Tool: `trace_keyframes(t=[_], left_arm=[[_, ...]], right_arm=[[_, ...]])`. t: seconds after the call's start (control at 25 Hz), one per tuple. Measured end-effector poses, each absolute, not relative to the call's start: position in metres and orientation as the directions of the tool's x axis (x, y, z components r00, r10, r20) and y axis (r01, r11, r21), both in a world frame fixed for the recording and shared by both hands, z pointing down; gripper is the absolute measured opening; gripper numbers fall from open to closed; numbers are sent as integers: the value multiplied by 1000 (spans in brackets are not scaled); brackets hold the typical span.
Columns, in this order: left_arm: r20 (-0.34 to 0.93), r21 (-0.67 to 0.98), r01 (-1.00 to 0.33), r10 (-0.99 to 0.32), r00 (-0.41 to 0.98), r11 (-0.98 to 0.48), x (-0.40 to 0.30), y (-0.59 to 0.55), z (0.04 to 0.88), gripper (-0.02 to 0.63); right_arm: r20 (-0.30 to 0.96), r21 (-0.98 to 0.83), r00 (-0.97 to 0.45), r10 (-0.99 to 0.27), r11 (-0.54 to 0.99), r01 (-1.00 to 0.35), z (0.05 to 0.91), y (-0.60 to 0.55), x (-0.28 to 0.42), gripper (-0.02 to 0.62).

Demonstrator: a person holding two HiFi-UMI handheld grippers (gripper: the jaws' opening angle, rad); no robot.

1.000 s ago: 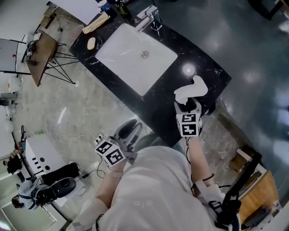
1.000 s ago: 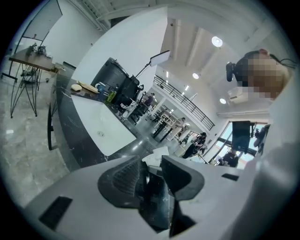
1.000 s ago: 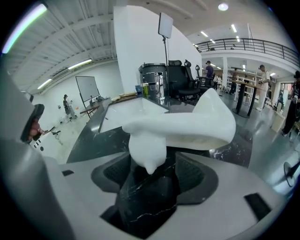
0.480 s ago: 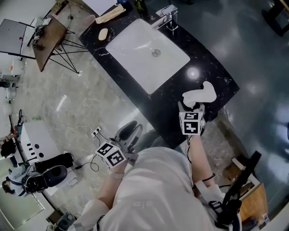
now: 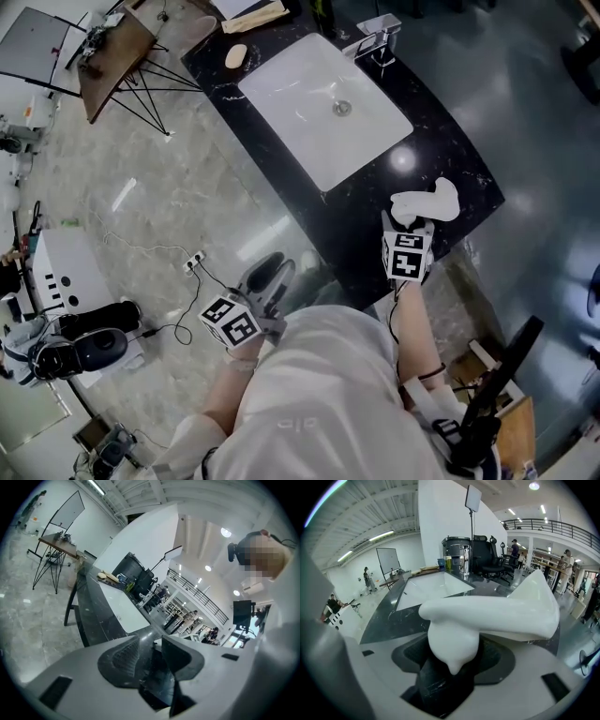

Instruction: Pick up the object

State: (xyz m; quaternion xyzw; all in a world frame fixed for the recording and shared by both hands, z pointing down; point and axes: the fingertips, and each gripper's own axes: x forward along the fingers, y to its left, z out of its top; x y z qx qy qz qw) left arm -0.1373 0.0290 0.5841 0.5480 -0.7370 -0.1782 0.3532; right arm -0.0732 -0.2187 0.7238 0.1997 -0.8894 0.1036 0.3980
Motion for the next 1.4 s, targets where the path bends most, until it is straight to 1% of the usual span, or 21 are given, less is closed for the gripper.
trace_keyframes(t=[0.4, 0.84, 1.08, 1.28, 1.4], left_arm=[[324, 656, -667, -930, -176, 354, -140, 44, 587, 130], [307, 663, -663, -934, -183, 348, -141, 48, 590, 130], [308, 663, -662, -933, -186, 351, -140, 55, 590, 130], [311, 660, -659, -930, -196, 360, -142, 62, 587, 130], [314, 656, -661, -928, -202, 366, -143, 63, 586, 130]], right_arm=[[723, -24, -618, -308, 884, -468, 718, -221, -79, 268], [673, -37, -676, -301, 898, -437, 703, -212, -90, 256], [631, -121, -731, -260, 898, -424, 690, -201, -99, 252], [562, -219, -797, -222, 889, -402, 677, -191, -109, 250], [530, -246, -824, -198, 895, -373, 669, -185, -114, 250]])
